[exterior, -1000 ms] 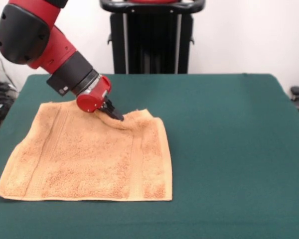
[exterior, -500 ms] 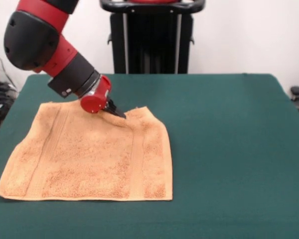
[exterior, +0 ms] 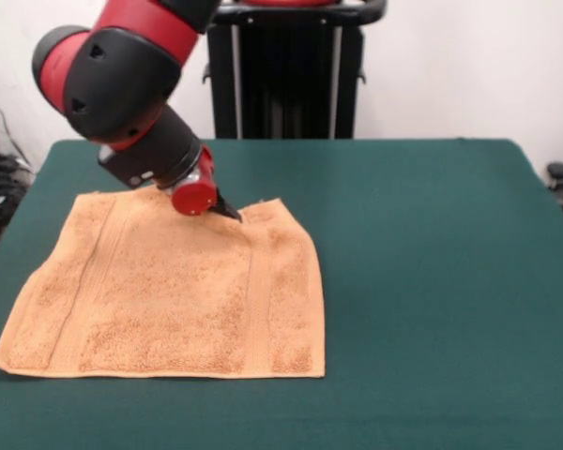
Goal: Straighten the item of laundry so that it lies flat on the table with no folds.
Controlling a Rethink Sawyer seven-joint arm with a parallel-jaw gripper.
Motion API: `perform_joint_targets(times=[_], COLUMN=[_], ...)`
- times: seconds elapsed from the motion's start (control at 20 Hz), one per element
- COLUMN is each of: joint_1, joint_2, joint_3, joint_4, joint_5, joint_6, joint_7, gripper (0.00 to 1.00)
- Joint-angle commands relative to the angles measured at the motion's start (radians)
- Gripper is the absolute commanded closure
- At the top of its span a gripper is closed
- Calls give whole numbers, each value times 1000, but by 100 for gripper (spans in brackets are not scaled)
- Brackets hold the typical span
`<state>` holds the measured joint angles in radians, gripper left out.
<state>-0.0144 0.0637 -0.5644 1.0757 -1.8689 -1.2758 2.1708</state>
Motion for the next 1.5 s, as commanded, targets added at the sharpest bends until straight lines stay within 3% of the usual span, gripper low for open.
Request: perform_joint_targets(times=[0.05,0.3,0.75,1.5], joint_1=[36,50,124,95], joint_2=[204,229,247,232], joint_3=[155,148,107,136], joint_4=[10,-12,23,67], joint_5=[-4,-51,-45,-6], joint_6=[96,-1,15,-49], joint_7=[201,287,389,289], gripper=[100,100,100,100])
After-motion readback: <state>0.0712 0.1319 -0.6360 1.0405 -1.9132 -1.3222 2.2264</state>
